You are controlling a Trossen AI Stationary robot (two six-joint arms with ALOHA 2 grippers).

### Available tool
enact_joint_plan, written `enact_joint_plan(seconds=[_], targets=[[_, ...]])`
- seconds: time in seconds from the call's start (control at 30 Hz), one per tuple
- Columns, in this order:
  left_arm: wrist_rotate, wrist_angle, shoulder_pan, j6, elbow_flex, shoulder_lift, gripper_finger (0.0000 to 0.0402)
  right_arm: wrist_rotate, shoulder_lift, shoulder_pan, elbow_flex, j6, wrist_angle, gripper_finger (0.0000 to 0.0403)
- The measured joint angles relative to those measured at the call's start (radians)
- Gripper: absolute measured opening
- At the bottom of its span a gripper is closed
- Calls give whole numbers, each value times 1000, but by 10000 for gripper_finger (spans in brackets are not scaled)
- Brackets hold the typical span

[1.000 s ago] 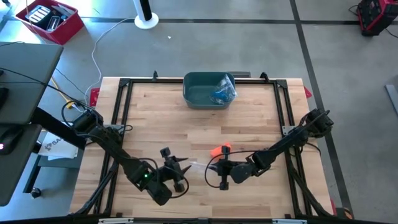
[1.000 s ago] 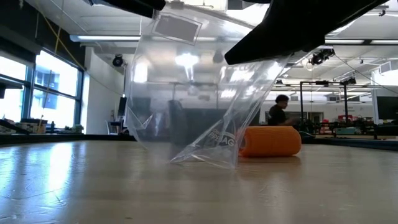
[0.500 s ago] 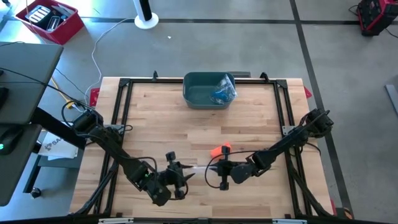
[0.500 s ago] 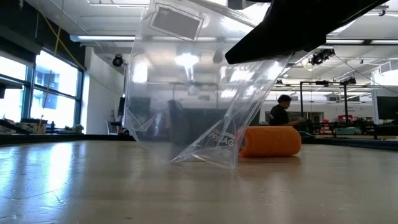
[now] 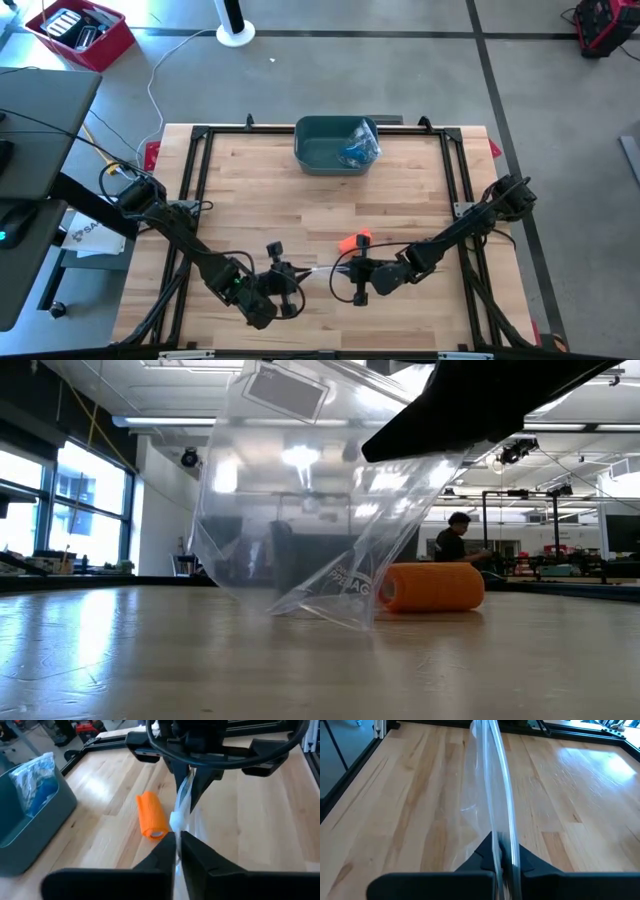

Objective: Roll bandage
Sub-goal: Put the rolled orange bandage into the transparent zip bag

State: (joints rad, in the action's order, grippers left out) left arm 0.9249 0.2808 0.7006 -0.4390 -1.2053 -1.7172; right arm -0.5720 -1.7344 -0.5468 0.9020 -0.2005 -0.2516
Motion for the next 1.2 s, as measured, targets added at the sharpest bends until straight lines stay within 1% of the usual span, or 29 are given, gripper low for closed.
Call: enact_joint_plan(seconds=[0.07, 0.23, 0.33, 0.43, 0.57, 0.67, 0.77, 0.87, 0.97, 1.07, 1.13, 1.2], targets=[[0, -8, 0, 11, 0, 0, 5, 0, 0, 0, 0, 0, 0, 0], [0, -24, -6, 77, 0, 0, 1, 16, 1, 3, 0, 10, 10, 1], [-7, 10, -18, 83, 0, 0, 1, 30, 23, 5, 0, 46, 25, 13], [-27, 44, -36, 76, 0, 0, 1, 32, 72, 5, 0, 48, 33, 43], [-37, 34, -51, 75, 0, 0, 1, 103, 143, 11, 0, 53, 45, 104], [-40, 21, -54, 75, 0, 0, 0, 108, 164, 10, 0, 93, -11, 143], [-43, 7, -53, 76, 0, 0, 0, 109, 144, 8, 0, 172, -92, 161], [-45, 8, -53, 76, 0, 0, 0, 35, 117, 8, 0, 213, -133, 164], [-45, 8, -53, 76, 0, -2, 0, -67, 121, 2, 0, 226, -62, 165], [-45, 9, -53, 77, 0, -2, 0, -82, 161, -13, 0, 194, 97, 165], [-45, 14, -53, 83, 0, -2, 0, -87, 202, -29, 0, 125, 213, 165], [-45, 19, -51, 83, 0, -2, 0, -103, 252, -48, 0, 14, 320, 165]])
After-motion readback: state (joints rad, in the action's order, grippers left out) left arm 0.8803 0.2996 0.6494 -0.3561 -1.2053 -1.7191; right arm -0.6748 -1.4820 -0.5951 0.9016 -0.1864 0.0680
